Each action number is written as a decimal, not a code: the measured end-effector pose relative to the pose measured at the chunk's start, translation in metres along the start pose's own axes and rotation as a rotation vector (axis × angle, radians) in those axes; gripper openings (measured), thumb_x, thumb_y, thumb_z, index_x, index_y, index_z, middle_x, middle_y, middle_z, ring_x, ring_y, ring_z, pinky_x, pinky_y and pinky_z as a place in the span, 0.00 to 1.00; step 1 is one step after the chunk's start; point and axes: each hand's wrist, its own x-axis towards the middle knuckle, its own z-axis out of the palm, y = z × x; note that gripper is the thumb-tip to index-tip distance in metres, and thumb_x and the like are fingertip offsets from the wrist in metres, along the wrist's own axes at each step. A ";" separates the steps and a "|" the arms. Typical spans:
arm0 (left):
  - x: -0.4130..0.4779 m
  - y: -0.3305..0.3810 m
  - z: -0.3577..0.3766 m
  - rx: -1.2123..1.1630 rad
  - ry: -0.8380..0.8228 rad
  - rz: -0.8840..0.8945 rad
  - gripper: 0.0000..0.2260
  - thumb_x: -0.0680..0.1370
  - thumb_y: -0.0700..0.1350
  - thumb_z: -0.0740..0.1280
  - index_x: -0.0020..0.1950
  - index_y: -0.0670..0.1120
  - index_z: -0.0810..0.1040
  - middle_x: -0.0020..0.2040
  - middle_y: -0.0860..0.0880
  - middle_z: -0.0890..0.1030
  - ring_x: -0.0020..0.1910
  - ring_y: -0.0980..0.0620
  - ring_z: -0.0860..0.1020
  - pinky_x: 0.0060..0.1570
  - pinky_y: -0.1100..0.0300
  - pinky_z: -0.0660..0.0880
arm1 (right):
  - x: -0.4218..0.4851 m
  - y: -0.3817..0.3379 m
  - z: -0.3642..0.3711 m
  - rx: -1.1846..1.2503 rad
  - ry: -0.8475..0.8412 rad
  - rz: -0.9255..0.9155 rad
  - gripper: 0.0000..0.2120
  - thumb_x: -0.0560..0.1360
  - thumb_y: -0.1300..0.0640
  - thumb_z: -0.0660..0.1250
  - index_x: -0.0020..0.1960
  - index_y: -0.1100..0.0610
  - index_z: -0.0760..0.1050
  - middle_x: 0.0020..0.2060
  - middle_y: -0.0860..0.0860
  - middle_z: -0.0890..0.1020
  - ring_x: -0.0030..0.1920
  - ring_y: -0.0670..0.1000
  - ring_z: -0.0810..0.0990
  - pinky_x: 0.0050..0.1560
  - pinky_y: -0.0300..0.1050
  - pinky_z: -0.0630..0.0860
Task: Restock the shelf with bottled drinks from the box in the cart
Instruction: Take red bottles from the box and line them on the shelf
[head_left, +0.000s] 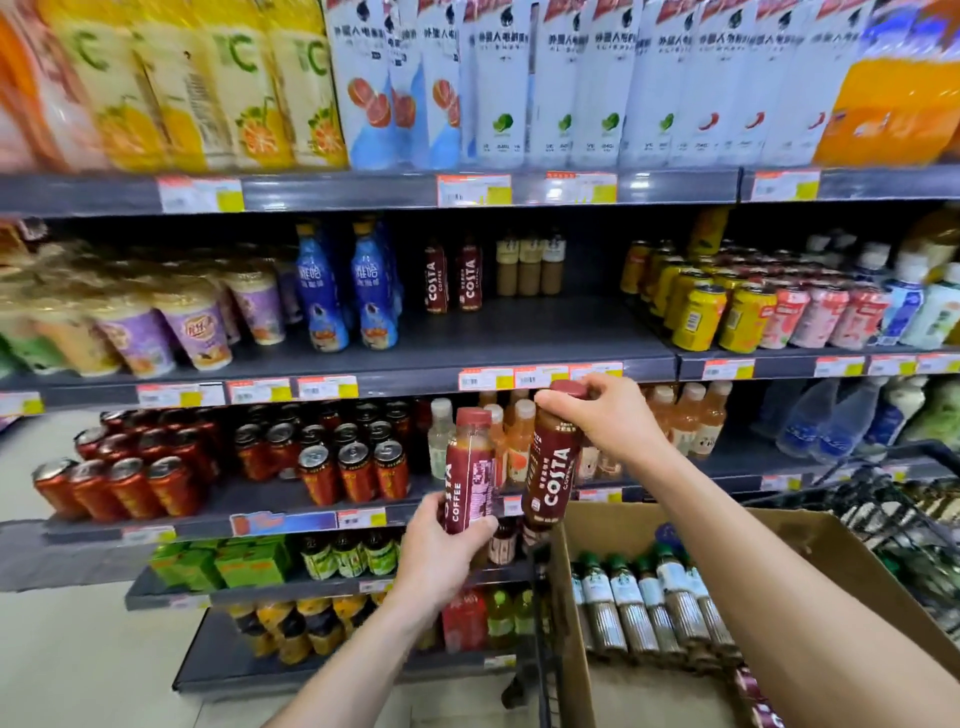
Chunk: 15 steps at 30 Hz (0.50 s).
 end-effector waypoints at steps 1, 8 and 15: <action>0.008 0.001 -0.010 0.026 0.006 0.022 0.15 0.71 0.52 0.77 0.52 0.58 0.73 0.47 0.59 0.82 0.45 0.64 0.79 0.41 0.67 0.72 | 0.004 -0.005 0.007 -0.004 0.010 -0.005 0.26 0.60 0.31 0.76 0.45 0.51 0.81 0.38 0.42 0.86 0.39 0.42 0.85 0.43 0.48 0.83; 0.065 0.004 -0.094 0.133 0.030 0.148 0.17 0.69 0.54 0.77 0.52 0.59 0.73 0.45 0.60 0.81 0.41 0.70 0.77 0.37 0.74 0.69 | 0.040 -0.059 0.059 -0.033 0.171 -0.025 0.25 0.59 0.30 0.75 0.44 0.48 0.81 0.37 0.39 0.85 0.39 0.39 0.84 0.41 0.43 0.80; 0.117 0.010 -0.124 0.156 0.034 0.220 0.18 0.69 0.58 0.75 0.55 0.60 0.72 0.46 0.60 0.81 0.45 0.62 0.79 0.44 0.59 0.75 | 0.095 -0.094 0.080 -0.026 0.259 -0.060 0.24 0.59 0.32 0.77 0.42 0.49 0.81 0.37 0.44 0.85 0.40 0.44 0.83 0.41 0.42 0.76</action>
